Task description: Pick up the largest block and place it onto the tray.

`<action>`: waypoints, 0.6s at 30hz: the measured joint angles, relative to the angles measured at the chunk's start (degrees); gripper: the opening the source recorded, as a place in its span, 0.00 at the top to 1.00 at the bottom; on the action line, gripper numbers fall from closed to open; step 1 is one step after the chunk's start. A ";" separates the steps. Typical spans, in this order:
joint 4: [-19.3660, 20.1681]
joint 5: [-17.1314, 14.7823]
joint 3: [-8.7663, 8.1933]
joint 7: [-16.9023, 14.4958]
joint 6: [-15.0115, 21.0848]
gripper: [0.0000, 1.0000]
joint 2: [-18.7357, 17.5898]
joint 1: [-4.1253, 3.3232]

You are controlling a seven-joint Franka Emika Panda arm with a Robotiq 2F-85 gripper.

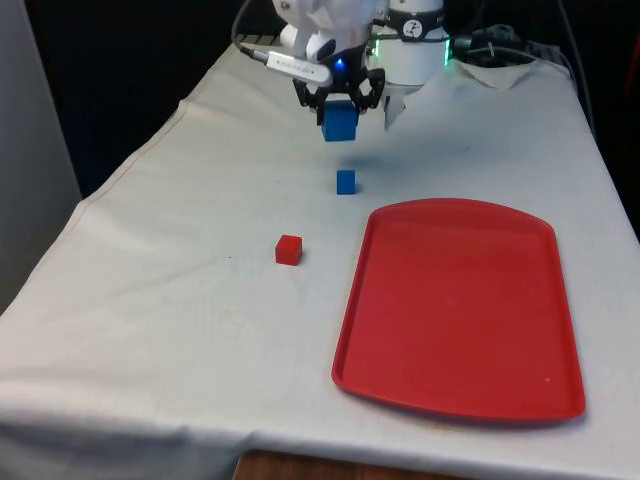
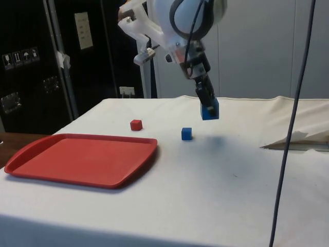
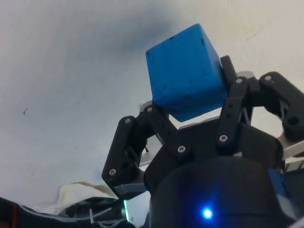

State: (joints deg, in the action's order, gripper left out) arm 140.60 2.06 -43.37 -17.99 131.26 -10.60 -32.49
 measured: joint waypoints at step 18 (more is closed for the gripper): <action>-4.76 0.29 0.97 0.11 -3.21 0.91 0.57 -0.11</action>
State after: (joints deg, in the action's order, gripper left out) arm 135.85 2.35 -42.40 -17.88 128.06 -10.03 -32.60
